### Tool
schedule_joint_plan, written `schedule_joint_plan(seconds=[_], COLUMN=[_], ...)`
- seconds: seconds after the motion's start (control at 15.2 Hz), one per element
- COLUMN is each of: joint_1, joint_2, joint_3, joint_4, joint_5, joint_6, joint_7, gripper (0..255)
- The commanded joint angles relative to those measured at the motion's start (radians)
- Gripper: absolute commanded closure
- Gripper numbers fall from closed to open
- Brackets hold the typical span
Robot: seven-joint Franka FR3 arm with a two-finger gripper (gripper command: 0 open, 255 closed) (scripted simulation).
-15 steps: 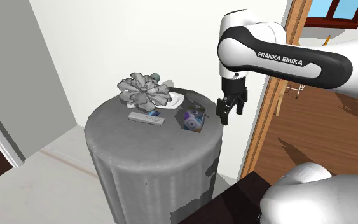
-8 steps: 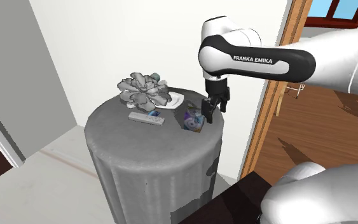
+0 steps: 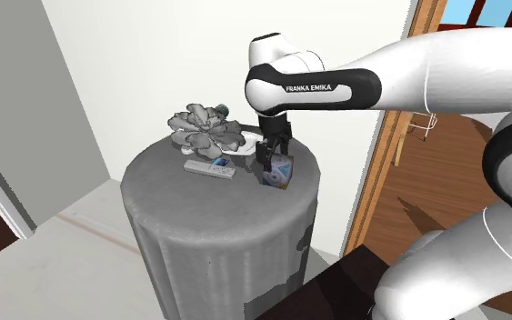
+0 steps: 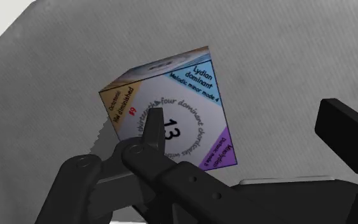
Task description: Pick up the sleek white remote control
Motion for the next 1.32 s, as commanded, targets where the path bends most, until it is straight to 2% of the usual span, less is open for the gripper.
schedule_joint_plan(seconds=[0.0, 0.53, 0.99, 1.25], joint_1=[0.011, 0.050, 0.101, 0.100], joint_2=[0.066, 0.325, 0.552, 0.558], joint_3=[0.017, 0.075, 0.115, 0.112], joint_4=[0.042, 0.253, 0.485, 0.440], joint_5=[-0.010, -0.081, -0.166, -0.171], joint_6=[0.036, 0.125, 0.149, 0.199], joint_7=[-0.002, -0.013, -0.019, -0.008], gripper=[0, 0, 0, 0])
